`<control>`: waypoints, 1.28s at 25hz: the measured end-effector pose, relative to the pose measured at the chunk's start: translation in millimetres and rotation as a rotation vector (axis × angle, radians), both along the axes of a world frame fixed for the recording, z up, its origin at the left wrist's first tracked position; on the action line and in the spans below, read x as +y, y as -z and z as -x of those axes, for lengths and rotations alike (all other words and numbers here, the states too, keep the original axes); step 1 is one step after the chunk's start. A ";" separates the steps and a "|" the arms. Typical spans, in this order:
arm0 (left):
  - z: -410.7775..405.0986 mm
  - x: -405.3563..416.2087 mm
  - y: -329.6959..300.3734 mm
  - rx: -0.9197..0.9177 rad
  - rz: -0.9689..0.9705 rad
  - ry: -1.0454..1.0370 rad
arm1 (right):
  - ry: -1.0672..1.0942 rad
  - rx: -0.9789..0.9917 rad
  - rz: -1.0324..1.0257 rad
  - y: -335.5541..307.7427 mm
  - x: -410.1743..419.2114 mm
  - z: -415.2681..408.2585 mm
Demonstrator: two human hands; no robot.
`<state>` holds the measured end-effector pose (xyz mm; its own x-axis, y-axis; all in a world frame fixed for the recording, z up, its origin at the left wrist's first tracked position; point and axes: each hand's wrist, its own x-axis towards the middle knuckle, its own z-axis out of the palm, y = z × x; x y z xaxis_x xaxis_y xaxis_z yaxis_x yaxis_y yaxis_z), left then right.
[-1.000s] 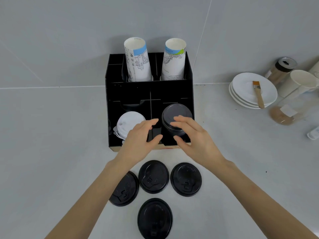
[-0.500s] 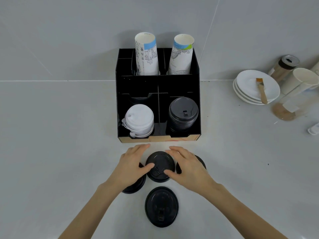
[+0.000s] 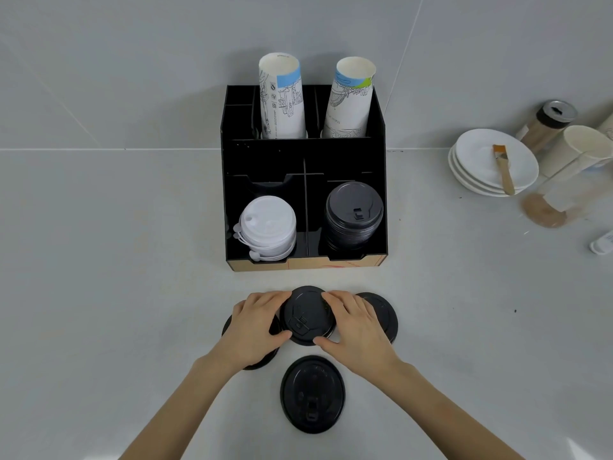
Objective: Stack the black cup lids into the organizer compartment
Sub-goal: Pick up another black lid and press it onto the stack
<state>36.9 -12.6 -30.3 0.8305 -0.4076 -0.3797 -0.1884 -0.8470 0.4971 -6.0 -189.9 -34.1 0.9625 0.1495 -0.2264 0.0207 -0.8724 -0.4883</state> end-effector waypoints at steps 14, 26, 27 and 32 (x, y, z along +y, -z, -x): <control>7.0 -9.6 -32.2 -0.073 0.237 -0.068 | -0.026 -0.078 -0.290 -36.5 -20.8 -1.3; -32.6 -45.1 -77.5 -0.248 0.429 -0.117 | -0.029 -0.277 -0.294 -88.4 -62.5 -53.4; -37.5 -48.5 -78.9 -0.255 0.425 -0.126 | -0.026 -0.284 -0.286 -91.2 -65.3 -59.2; -64.0 -67.5 -82.7 -0.281 0.430 -0.145 | -0.040 -0.288 -0.229 -101.2 -79.0 -87.1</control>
<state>100.9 -80.1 52.4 0.9354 -0.3510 0.0419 -0.2607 -0.6052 0.7522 81.1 -268.9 67.1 0.9743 0.2034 0.0967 0.2174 -0.7371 -0.6398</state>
